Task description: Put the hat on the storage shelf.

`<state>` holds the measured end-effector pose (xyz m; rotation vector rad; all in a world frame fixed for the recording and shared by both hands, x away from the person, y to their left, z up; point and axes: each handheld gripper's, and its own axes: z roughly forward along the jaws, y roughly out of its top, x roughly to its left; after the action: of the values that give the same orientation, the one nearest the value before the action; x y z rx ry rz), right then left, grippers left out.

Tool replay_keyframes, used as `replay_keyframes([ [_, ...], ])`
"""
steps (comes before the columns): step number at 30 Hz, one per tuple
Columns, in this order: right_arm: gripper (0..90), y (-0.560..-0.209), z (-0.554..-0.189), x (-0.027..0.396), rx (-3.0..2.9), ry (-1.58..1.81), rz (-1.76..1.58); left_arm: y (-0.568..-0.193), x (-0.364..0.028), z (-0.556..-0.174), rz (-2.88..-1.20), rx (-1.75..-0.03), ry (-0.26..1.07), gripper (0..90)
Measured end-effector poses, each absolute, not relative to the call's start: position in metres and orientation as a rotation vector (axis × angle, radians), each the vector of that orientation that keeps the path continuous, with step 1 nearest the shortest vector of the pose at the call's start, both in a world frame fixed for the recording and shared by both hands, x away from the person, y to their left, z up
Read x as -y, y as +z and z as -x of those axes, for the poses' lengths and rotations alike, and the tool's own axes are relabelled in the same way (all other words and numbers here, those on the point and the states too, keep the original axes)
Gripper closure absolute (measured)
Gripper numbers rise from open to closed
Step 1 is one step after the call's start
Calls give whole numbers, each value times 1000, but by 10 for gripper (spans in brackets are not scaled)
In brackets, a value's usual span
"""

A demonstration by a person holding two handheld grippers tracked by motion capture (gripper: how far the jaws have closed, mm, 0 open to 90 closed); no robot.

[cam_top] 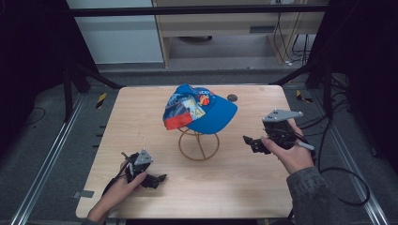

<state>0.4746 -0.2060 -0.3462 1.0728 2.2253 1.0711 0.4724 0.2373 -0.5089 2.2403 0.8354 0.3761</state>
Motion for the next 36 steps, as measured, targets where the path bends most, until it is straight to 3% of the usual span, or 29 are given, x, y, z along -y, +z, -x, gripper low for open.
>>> replay_keyframes([
  [16, 112, -406, -464, 213, -2285, 1059, -1144, -509, -237, -472, -2241, -836, 377, 0],
  [36, 80, -443, -459, 220, -2311, 1063, -1181, -509, -237, -472, -2241, -835, 377, 0],
])
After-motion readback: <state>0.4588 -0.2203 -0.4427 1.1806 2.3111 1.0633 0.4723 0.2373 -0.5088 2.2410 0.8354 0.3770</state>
